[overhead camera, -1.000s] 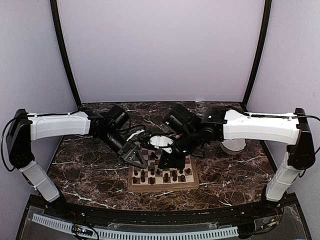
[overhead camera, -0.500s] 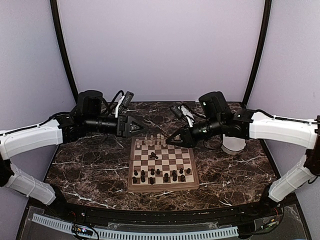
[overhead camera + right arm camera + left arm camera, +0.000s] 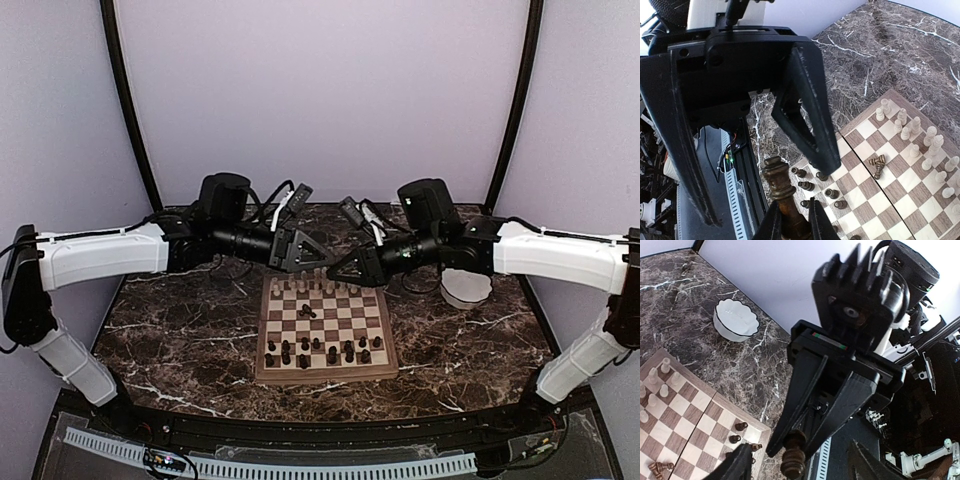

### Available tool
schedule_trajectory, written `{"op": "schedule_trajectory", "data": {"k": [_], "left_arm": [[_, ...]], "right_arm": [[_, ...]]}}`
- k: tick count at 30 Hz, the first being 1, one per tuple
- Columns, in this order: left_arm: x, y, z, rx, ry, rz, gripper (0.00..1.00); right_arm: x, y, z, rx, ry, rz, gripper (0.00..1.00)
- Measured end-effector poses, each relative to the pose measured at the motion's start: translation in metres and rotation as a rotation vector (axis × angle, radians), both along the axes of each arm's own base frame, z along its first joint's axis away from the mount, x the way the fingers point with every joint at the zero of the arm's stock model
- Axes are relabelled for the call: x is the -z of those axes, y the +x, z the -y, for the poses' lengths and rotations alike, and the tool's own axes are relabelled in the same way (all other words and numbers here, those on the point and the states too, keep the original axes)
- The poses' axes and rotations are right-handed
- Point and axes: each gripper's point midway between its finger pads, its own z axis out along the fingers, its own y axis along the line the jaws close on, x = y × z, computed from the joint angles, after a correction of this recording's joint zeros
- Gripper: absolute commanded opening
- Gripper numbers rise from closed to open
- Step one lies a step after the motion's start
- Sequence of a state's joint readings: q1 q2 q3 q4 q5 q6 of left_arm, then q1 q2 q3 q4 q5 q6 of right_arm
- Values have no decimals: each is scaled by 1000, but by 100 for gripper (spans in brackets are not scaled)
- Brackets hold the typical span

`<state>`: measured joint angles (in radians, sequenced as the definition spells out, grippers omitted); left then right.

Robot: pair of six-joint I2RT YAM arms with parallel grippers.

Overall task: Set up the chess pieces on the board
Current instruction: Pass from the right arm to the left

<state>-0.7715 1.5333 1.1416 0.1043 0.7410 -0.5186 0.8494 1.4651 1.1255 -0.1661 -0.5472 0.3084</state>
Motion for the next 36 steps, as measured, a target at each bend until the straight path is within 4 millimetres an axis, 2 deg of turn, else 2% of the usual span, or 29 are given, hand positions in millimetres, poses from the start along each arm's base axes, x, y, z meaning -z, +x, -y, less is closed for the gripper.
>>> {"op": "schedule_trajectory", "data": {"k": [5, 7, 15, 19, 25, 27, 33, 36], "left_arm": [[2, -2, 6, 42, -6, -19, 31], [4, -3, 9, 60, -6, -32, 27], [2, -3, 10, 92, -18, -45, 24], [2, -1, 9, 86, -17, -53, 8], [3, 0, 7, 85, -17, -74, 0], [2, -1, 6, 89, -19, -76, 0], [3, -1, 6, 94, -11, -82, 0], [-1, 0, 6, 95, 2, -73, 0]], "right_arm": [[-1, 2, 0, 3, 8, 0, 6], [-1, 2, 0, 5, 6, -1, 6], [-1, 3, 1, -2, 11, -5, 6], [-1, 3, 1, -4, 12, -5, 6], [-3, 3, 1, 0, 16, -5, 7], [-3, 3, 1, 0, 16, -5, 11], [-1, 4, 2, 8, 6, -3, 33], [-1, 6, 6, 30, -11, 9, 39]]}}
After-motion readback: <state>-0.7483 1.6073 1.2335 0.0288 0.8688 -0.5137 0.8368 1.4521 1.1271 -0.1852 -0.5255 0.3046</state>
